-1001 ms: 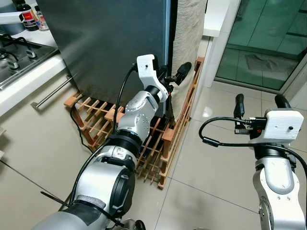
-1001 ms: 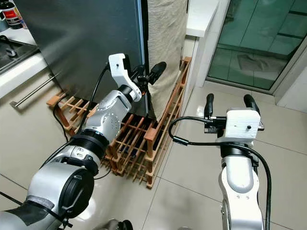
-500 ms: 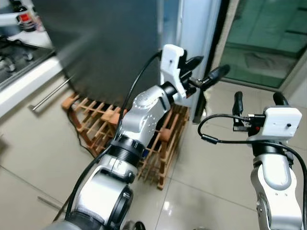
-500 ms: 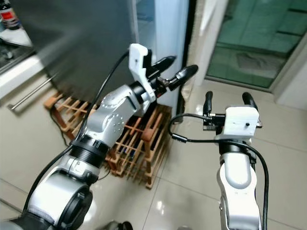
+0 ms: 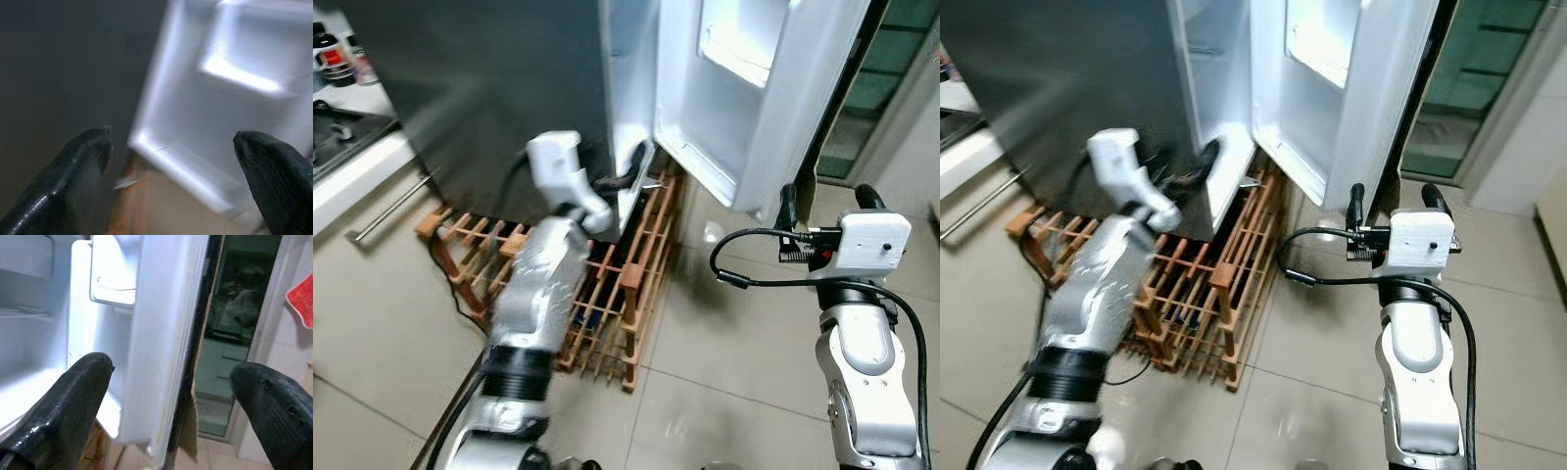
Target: Restocking fridge
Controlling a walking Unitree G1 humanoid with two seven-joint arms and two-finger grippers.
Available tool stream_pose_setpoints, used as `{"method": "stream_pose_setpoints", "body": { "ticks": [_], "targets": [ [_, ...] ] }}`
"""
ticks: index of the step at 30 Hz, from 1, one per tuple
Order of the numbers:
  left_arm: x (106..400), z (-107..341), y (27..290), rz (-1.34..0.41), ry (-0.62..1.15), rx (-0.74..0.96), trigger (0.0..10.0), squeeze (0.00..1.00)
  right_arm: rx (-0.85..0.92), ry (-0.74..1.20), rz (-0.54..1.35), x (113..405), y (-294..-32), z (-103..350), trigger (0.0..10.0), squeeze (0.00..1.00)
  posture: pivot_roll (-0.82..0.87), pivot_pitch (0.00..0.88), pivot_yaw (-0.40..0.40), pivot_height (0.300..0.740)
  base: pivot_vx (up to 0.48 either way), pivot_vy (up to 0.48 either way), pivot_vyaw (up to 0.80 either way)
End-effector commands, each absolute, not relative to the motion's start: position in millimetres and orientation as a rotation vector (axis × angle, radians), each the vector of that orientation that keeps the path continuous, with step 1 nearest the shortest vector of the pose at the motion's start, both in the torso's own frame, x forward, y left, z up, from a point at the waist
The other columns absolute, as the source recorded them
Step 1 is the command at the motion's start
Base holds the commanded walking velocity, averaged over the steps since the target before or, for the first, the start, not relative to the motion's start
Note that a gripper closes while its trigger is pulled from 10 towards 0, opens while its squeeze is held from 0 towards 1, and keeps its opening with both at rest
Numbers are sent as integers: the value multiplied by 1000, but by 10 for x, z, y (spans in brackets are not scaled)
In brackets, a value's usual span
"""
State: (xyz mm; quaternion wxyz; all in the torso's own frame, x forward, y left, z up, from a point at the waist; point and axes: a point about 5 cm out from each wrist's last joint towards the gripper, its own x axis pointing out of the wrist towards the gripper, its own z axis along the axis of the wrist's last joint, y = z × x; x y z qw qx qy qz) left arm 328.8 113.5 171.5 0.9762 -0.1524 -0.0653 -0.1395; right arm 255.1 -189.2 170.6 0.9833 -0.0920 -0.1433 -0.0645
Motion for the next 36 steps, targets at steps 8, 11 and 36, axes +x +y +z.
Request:
{"method": "stream_pose_setpoints", "body": {
  "ticks": [8, 11, 36],
  "targets": [
    [3183, 1571, 1543, 26, -140, -44, 10000, 0, -133, -282, -143, 2620, -1937, 1627, 10000, 78, -204, 0, 60, 740, 0, 0, 0],
    [3184, 1592, 1543, 35, -168, -27, 10000, 0, -108, -279, -167, 2649, -1980, 1601, 10000, 78, -200, 0, 55, 740, 0, 0, 0],
    [3274, 1208, 1443, -69, 12, -39, 10000, 0, -80, -186, -154, 2843, -1926, 1315, 10000, 90, -154, 0, 54, 740, 0, 0, 113]
  ]
}}
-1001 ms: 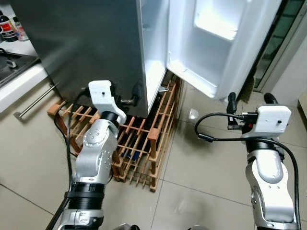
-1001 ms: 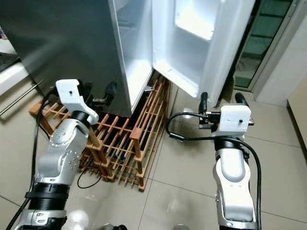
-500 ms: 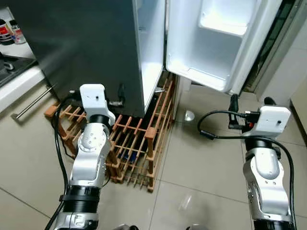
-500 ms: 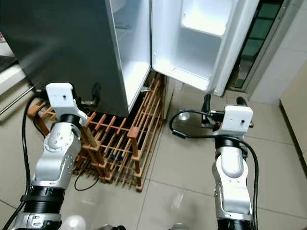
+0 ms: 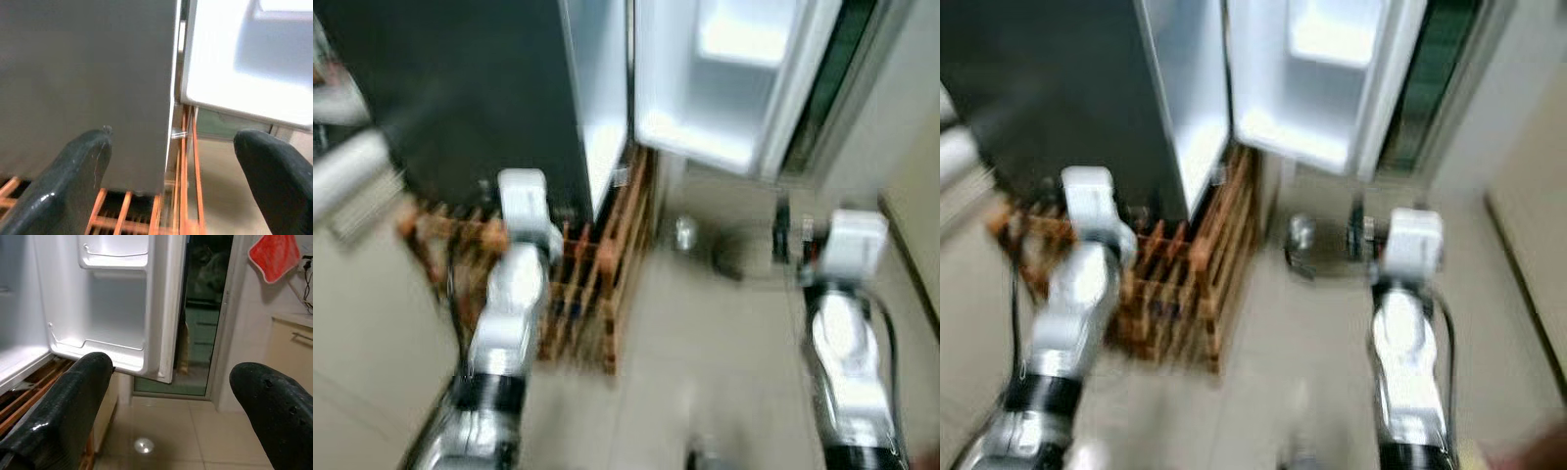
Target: Restocking fridge
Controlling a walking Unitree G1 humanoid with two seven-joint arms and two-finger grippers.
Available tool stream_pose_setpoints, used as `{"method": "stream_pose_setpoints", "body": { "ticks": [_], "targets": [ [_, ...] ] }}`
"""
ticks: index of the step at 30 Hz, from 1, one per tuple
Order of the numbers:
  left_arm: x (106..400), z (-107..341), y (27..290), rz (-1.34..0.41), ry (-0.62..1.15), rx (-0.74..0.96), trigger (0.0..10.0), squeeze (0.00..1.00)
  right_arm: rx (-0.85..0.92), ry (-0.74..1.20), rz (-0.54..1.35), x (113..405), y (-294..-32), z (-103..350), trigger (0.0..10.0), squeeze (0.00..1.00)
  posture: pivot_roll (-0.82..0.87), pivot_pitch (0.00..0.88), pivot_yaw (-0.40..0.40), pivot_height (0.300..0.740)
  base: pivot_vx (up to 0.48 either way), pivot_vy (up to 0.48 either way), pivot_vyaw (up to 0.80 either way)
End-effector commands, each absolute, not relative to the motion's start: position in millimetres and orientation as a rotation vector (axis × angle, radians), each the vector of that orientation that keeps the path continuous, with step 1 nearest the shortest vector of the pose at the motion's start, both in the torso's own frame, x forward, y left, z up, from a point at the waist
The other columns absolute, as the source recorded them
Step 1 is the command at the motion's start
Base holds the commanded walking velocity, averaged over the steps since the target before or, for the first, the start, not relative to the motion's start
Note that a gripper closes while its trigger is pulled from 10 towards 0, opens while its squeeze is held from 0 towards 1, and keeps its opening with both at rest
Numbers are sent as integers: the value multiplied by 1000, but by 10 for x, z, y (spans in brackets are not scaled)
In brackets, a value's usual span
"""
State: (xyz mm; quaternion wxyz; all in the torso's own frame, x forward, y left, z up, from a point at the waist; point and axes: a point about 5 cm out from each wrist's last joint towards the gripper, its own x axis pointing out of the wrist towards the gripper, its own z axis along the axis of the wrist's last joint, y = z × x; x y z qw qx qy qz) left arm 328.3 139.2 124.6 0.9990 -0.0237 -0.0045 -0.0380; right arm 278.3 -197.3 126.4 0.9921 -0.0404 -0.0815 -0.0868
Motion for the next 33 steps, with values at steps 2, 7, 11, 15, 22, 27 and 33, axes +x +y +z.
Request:
{"method": "stream_pose_setpoints", "body": {
  "ticks": [2, 7, 11, 15, 22, 27, 33],
  "targets": [
    [3269, 1165, 1466, -60, 26, -40, 10000, 0, -80, -183, -153, 2854, -1922, 1301, 10000, 86, -148, 0, 51, 740, 0, 0, 788],
    [3278, 1166, 1477, -58, 22, -38, 10000, 0, -80, -185, -138, 2887, -1894, 1303, 10000, 94, -135, 0, 43, 740, 0, 0, 784],
    [3277, 1161, 1469, -61, 23, -38, 10000, 0, -81, -185, -133, 2896, -1888, 1300, 10000, 90, -134, 0, 42, 740, 0, 0, 781],
    [3278, 1121, 1467, -56, 41, -39, 10000, 0, -82, -181, -126, 2910, -1888, 1281, 10000, 90, -134, 0, 39, 740, 0, 0, 780],
    [3271, 1105, 1507, -34, 43, -37, 10000, 0, -77, -174, -114, 2929, -1883, 1271, 10000, 98, -129, 0, 33, 740, 0, 0, 771],
    [3268, 1131, 1523, -8, 25, -11, 10000, 0, -67, -170, -99, 2959, -1862, 1271, 10000, 98, -129, 0, 33, 740, 0, -96, 753],
    [3267, 1128, 1518, -3, 28, -16, 10000, 0, -67, -170, -89, 2979, -1849, 1283, 10000, 102, -129, 0, 33, 740, 0, -474, 714]
  ]
}}
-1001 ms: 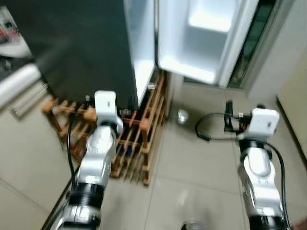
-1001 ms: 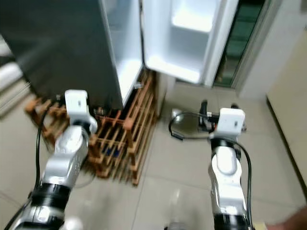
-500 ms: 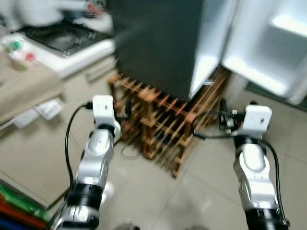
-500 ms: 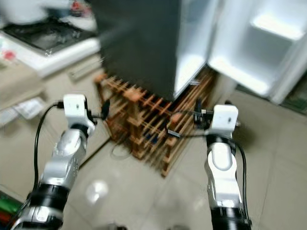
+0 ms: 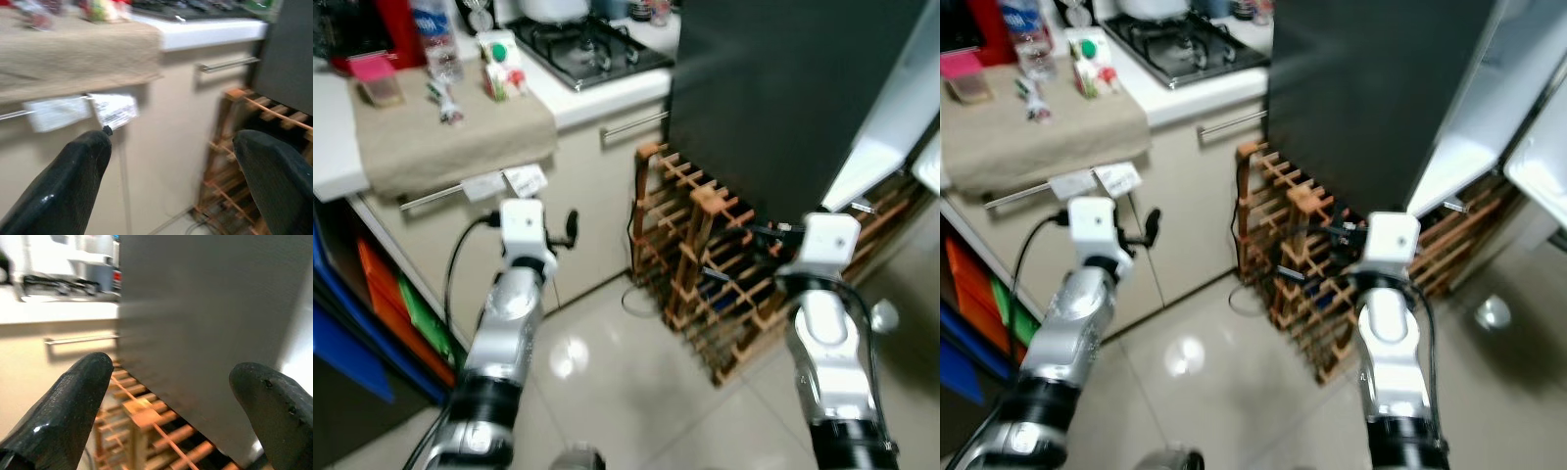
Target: Restocking fridge
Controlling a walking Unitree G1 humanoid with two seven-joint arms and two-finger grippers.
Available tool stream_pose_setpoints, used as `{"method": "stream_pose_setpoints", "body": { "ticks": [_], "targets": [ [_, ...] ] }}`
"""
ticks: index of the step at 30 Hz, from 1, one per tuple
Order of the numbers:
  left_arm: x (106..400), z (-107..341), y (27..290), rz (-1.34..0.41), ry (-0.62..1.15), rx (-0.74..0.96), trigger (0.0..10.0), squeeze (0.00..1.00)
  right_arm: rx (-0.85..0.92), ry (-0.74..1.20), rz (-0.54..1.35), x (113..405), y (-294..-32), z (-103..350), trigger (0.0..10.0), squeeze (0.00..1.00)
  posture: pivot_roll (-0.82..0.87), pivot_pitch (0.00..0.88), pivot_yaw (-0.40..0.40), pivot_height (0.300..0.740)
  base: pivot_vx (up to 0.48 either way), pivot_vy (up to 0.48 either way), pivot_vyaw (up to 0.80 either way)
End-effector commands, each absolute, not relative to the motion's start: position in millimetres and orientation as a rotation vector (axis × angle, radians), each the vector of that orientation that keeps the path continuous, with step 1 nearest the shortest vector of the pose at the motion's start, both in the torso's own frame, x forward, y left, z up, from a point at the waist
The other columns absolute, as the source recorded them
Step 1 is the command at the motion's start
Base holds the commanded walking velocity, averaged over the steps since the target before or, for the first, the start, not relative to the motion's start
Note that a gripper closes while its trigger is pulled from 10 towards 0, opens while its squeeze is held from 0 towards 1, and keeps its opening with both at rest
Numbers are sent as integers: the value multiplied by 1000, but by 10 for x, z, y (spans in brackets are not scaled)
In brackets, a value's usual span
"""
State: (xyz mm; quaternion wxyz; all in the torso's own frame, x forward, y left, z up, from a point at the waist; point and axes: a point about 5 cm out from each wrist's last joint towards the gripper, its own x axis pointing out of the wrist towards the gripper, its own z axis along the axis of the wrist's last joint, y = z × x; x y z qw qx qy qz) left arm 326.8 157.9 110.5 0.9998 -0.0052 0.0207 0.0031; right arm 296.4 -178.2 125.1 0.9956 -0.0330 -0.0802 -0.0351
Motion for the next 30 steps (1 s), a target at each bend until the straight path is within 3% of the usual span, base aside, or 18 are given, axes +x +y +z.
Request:
{"method": "stream_pose_setpoints", "body": {
  "ticks": [1, 4, 25, 27, 30],
  "targets": [
    [3266, 1125, 1519, -1, 30, -16, 10000, 0, -64, -167, -89, 2982, -1851, 1280, 10000, 102, -129, 0, 33, 740, 0, -469, 688],
    [3263, 1112, 1520, 3, 39, -18, 10000, 0, -60, -159, -87, 2987, -1855, 1271, 10000, 98, -129, 0, 33, 740, 0, -441, 683],
    [3261, 1005, 1539, 47, 89, -6, 10000, 0, -41, -119, -30, 3053, -1792, 1191, 10000, 102, -111, 0, 16, 740, 0, 0, 640],
    [3308, 918, 1525, 14, 128, 16, 10000, 0, -9, 17, -7, 3096, -1758, 949, 10000, 39, -109, 0, 12, 740, 0, 0, 0],
    [3347, 742, 1495, -37, 221, 35, 10000, 0, 32, 142, 1, 3115, -1747, 707, 10000, 43, -86, 0, 6, 740, 0, 0, 0]
  ]
}}
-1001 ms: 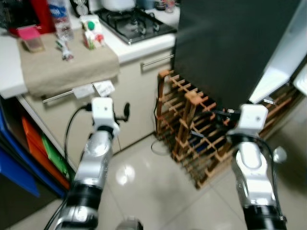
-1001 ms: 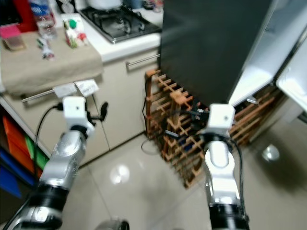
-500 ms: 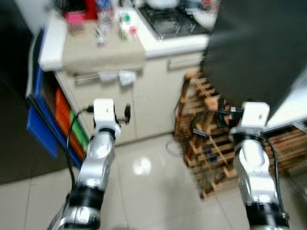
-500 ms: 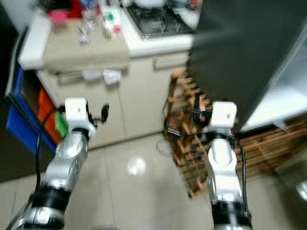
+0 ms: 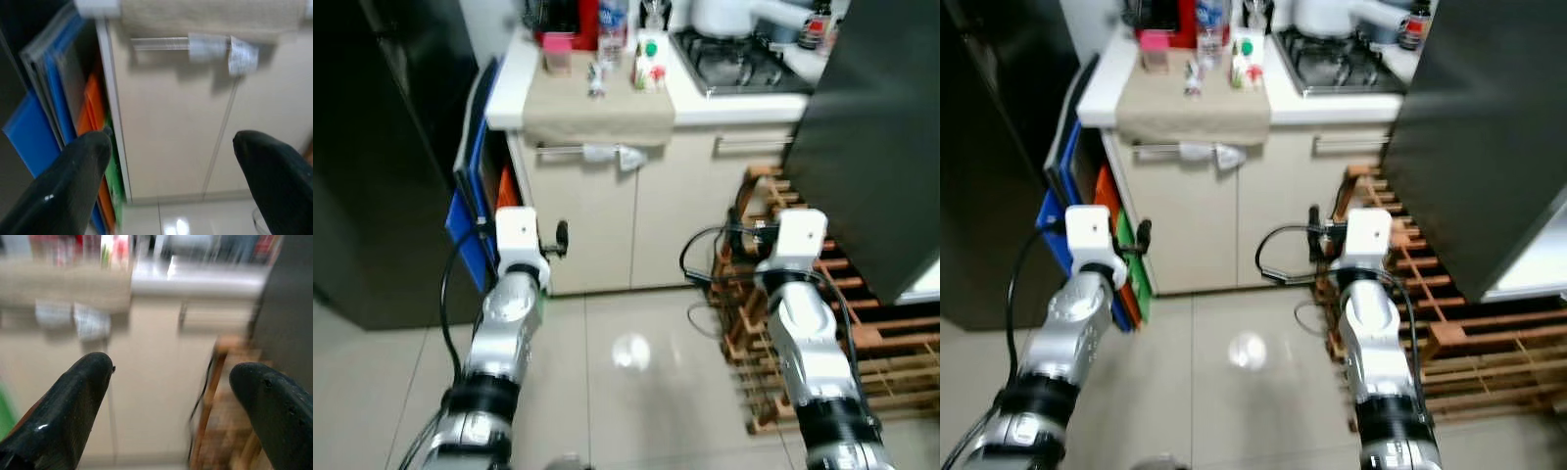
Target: Restocking fridge
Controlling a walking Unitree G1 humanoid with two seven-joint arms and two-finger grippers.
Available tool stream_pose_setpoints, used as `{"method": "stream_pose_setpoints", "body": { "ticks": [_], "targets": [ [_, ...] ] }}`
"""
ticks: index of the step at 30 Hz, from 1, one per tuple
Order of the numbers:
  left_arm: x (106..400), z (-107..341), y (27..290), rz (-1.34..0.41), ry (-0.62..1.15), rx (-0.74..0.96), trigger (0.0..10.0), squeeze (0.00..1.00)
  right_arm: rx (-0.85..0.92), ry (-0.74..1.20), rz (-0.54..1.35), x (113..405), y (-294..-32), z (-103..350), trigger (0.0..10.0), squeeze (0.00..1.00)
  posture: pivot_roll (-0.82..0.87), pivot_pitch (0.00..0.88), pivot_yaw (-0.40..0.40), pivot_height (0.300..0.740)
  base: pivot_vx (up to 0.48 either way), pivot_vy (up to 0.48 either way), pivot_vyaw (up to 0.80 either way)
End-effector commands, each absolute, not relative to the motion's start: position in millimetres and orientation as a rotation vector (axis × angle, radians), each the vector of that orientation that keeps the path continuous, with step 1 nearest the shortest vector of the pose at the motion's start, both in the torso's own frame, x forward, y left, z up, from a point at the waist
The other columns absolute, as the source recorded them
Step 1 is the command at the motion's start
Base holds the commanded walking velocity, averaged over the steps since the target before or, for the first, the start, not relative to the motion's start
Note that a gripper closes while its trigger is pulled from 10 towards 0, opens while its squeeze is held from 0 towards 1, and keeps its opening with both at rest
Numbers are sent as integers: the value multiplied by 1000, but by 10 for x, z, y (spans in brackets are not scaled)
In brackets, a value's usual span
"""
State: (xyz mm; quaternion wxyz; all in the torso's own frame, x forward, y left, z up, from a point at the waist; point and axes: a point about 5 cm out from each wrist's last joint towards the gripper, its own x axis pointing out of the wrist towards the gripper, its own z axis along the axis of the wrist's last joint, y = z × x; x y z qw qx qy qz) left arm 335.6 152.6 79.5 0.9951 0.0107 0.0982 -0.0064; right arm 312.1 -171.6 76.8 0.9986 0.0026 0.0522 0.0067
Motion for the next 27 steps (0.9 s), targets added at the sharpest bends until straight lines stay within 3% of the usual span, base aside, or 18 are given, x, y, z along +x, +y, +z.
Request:
{"method": "stream_pose_setpoints", "body": {
  "ticks": [1, 5, 6, 11, 12, 14, 15, 17, 18, 21, 27],
  "targets": [
    [3353, 667, 1481, -56, 264, 38, 10000, 0, 45, 171, -2, 3121, -1751, 648, 10000, 43, -85, 0, 4, 740, 0, 0, 0],
    [3246, 323, 1366, -130, 463, 61, 10000, 0, 75, 361, 1, 3087, -1747, 329, 10000, 43, -86, 0, 8, 740, 0, 0, 0],
    [3006, -31, 1255, -140, 683, 14, 10000, 0, 95, 580, 1, 2955, -1716, 0, 10000, 51, -87, 0, 19, 740, 0, 0, 0],
    [2861, -185, 1177, -114, 750, 13, 10000, 0, 40, 602, 0, 2937, -1696, -55, 10000, 63, -93, 0, 22, 740, 0, 0, 0],
    [2874, -172, 1169, -106, 725, 22, 10000, 0, 25, 577, 7, 2962, -1686, -28, 10000, 63, -93, 0, 22, 740, 0, 0, 0],
    [3157, 184, 1160, -78, 446, 56, 10000, 0, -86, 284, -12, 3153, -1706, 329, 10000, 71, -105, 0, 20, 740, 0, 0, 0],
    [3157, 184, 1160, -78, 446, 56, 10000, 0, -86, 284, -12, 3153, -1706, 329, 10000, 71, -105, 0, 20, 740, 0, 0, 0],
    [3396, 616, 1170, -66, 183, 56, 10000, 0, -132, 23, -16, 3271, -1677, 707, 10000, 71, -107, 0, 16, 740, 0, 0, 0],
    [3396, 616, 1170, -66, 183, 56, 10000, 0, -132, 23, -16, 3271, -1677, 707, 10000, 71, -107, 0, 16, 740, 0, 0, 0],
    [3576, 1302, 1260, -51, -121, 34, 10000, 0, -95, -232, -19, 3322, -1634, 1216, 10000, 78, -104, 0, 15, 740, 0, 0, 0],
    [3526, 1664, 1334, -17, -268, -15, 10000, 0, -61, -350, -37, 3298, -1654, 1481, 10000, 75, -104, 0, 15, 740, 0, 0, 0]
  ]
}}
